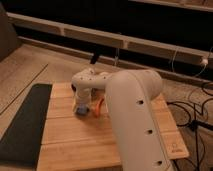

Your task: Place the white sponge in the ceramic bowl

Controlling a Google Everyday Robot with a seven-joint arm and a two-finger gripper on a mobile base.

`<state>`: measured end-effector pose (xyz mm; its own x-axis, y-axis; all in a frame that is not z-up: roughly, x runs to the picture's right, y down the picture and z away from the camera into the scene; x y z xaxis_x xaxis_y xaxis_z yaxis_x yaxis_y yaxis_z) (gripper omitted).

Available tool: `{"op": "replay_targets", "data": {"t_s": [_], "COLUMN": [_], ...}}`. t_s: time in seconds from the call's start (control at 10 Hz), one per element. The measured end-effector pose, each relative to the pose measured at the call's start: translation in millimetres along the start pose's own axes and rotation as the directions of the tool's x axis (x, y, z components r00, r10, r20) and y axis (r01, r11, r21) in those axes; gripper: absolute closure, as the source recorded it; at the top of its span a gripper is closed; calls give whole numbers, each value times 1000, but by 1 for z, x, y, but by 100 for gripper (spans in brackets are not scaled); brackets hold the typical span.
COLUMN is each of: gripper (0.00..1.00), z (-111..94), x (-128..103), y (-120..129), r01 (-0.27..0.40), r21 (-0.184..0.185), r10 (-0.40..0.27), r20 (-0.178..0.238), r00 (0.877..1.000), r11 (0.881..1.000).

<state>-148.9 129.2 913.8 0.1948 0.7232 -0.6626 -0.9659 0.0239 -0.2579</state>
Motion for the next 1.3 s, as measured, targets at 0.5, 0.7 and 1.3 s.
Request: {"op": "replay_targets", "data": {"t_s": [0.5,0.7,1.3], "gripper": [98,100,100], "z": [-35,-62,-112], "x": [-15,-6,13], "y": [9,19,21], "r01": [70,66,32], "r21": [35,31,65], "r10": [-73,-68,-40], "r20": [68,88,124], "r00": [995,994,991], "r11": [997,997,997]}}
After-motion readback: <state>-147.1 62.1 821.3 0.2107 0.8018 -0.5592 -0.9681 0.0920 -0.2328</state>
